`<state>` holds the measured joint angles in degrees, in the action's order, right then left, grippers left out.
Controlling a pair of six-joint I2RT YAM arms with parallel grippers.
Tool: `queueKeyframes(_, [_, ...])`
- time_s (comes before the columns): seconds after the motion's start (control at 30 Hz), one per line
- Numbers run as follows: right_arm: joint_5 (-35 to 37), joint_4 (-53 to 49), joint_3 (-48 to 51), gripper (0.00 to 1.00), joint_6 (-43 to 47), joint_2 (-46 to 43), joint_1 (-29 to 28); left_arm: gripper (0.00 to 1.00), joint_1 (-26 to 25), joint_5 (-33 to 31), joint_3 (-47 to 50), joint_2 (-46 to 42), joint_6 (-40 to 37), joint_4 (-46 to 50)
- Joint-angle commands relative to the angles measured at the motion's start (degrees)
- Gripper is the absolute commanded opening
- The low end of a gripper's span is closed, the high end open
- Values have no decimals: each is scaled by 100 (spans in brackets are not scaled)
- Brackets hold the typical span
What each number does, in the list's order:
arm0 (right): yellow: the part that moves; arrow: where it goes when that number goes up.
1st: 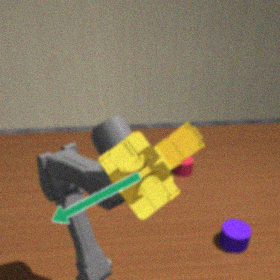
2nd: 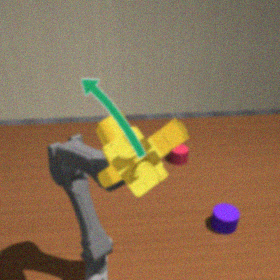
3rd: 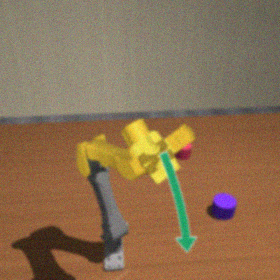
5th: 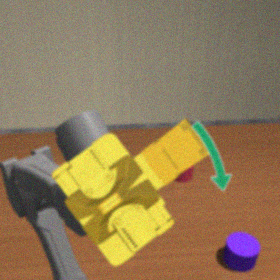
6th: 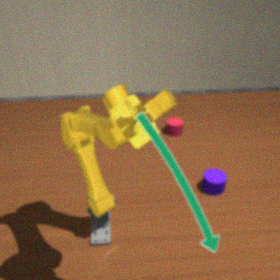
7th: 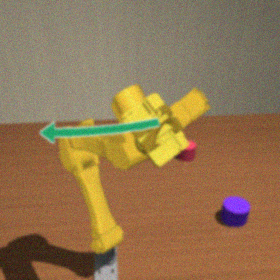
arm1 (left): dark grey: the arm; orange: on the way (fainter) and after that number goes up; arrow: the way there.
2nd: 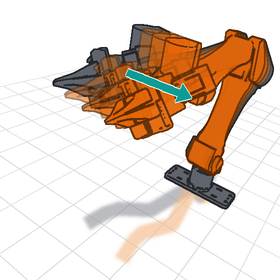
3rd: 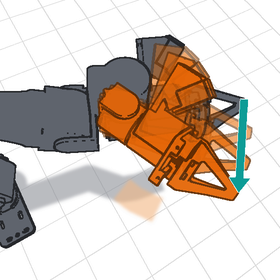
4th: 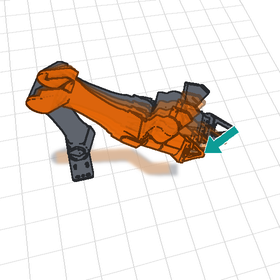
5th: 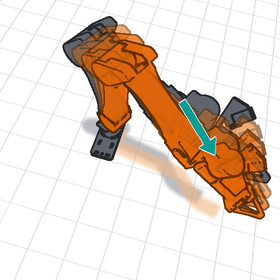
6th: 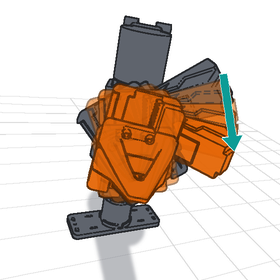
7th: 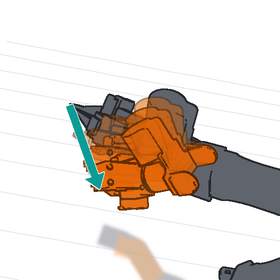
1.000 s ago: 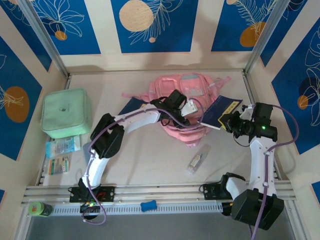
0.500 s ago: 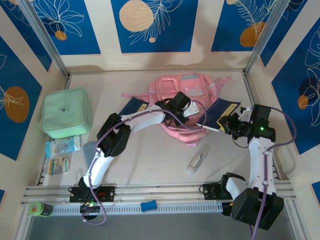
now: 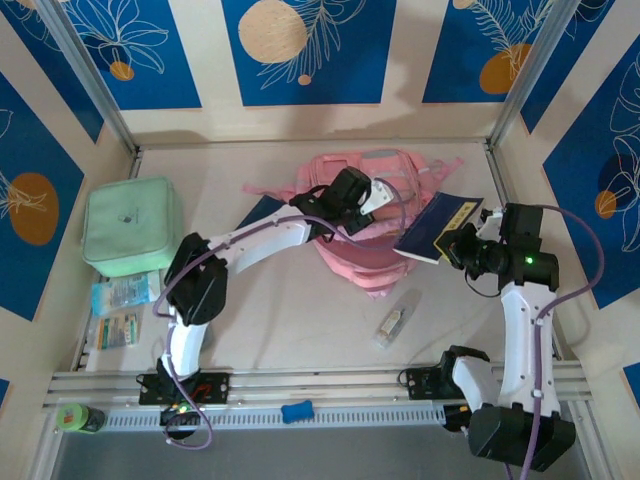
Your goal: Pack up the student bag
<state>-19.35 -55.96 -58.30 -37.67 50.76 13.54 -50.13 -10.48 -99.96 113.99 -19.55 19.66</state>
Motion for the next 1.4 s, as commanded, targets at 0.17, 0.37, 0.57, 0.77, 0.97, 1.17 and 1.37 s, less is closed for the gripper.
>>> queueKeyframes(0.17, [692, -1017, -74, 0, 85, -569, -366, 0, 156, -667, -556, -448, 307, -123])
queueKeyframes(0.37, [-564, -40, 745, 0, -156, -231, -809, 0, 379, -135, -421, -681, 745, -144])
queueKeyframes(0.57, [-1374, 2013, 1076, 0, -740, 745, -1645, 0, 370, 713, -84, -1009, 791, -356])
queueKeyframes(0.77, [-1271, 3525, 1084, 0, -986, 2102, -1869, 0, 381, 498, -212, -1040, 950, -167])
queueKeyframes(0.97, [-918, 3860, 629, 5, -693, 3399, -1784, 0, 381, 595, -224, -1048, 1025, -236])
queueKeyframes(1.17, [-457, 3232, 768, 37, -393, 3428, -1567, 0, 389, 718, -185, -1054, 997, -216])
queueKeyframes(1.37, [1053, 2310, 1138, 47, -230, 2312, -1961, 0, 385, 767, -76, -1077, 1021, -328])
